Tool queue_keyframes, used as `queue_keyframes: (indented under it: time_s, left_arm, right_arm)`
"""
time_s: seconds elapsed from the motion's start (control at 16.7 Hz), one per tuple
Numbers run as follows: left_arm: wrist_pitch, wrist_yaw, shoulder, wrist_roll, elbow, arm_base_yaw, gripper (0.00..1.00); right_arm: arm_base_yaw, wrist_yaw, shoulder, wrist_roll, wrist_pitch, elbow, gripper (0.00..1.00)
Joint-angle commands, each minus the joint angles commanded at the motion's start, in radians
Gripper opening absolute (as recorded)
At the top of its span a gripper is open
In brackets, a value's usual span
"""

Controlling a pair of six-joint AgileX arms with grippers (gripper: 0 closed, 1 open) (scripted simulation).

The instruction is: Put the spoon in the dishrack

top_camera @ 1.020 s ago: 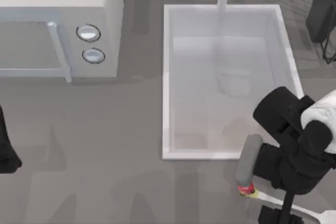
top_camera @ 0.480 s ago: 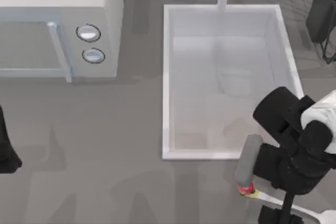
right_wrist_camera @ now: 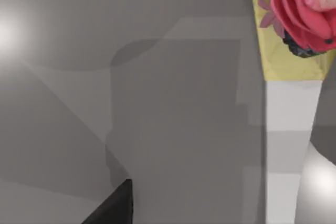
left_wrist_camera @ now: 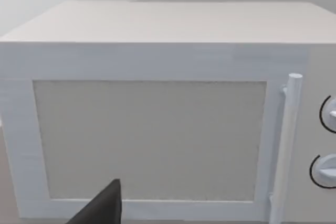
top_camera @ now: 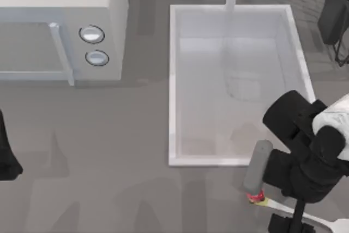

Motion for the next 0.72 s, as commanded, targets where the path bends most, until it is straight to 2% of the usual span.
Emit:
queue_keyframes:
  time_s: [0.36,0.42,0.72]
  left_arm:
    - [0.0,0.0,0.0,0.0,0.0,0.0,1.0]
    - [0.0,0.0,0.0,0.0,0.0,0.0,1.0]
    - [0.0,0.0,0.0,0.0,0.0,0.0,1.0]
  right_arm:
    - [0.0,0.0,0.0,0.0,0.0,0.0,0.0]
    - [-0.003,-0.013,-0.068,0.002,-0.071,0.031,0.0]
    - [0.003,-0.013,-0.077,-0.007,-0.186,0.138,0.0]
